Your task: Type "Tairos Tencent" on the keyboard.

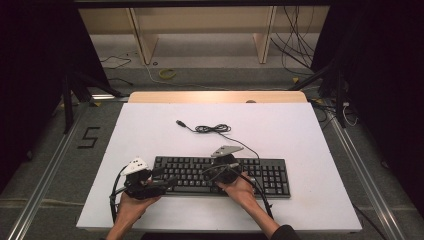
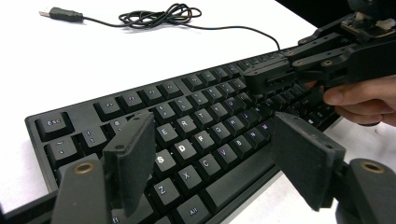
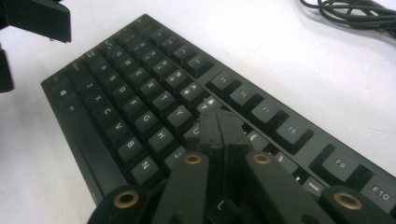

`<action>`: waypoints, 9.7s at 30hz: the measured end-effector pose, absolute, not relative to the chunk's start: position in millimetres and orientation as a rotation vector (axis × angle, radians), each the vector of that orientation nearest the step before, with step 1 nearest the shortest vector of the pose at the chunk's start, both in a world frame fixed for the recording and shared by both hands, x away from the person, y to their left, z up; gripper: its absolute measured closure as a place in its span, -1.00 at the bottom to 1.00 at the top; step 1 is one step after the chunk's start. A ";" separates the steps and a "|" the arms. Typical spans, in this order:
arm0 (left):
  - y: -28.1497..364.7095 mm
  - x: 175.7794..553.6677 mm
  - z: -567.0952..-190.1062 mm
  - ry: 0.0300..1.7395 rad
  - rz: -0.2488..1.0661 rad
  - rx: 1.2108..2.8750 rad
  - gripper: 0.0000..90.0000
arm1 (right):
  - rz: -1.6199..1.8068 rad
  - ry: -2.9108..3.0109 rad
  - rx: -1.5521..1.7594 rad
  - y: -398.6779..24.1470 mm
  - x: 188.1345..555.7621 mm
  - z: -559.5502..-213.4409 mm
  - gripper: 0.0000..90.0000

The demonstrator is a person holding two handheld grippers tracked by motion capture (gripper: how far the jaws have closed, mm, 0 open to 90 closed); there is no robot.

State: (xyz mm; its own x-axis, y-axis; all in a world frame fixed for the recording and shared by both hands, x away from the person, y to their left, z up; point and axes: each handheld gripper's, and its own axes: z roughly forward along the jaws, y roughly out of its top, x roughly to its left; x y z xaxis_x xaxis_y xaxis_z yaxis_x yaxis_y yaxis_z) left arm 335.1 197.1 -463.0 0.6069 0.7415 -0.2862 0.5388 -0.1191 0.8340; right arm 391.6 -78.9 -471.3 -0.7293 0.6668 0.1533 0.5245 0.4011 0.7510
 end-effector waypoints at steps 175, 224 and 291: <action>199.2 342.0 -458.3 1.022 0.279 1.796 -0.37 | 1.214 2.485 1.066 -98.9 390.3 -470.6 1.00; 197.9 351.1 -466.5 1.068 0.298 1.879 0.51 | 1.380 2.402 1.073 -114.7 377.6 -452.0 0.01; 200.1 360.1 -462.7 1.139 0.270 1.899 0.63 | 1.445 2.373 1.052 -134.9 352.9 -446.5 -0.30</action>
State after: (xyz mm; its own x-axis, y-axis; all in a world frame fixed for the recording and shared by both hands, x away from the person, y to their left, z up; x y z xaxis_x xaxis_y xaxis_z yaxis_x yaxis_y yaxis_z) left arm 360.1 200.1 -462.7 0.5557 0.7967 -0.2376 0.6059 -0.1923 0.7720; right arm 352.9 -134.9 -446.5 -0.7364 0.6444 0.2062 0.4789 0.2811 0.8317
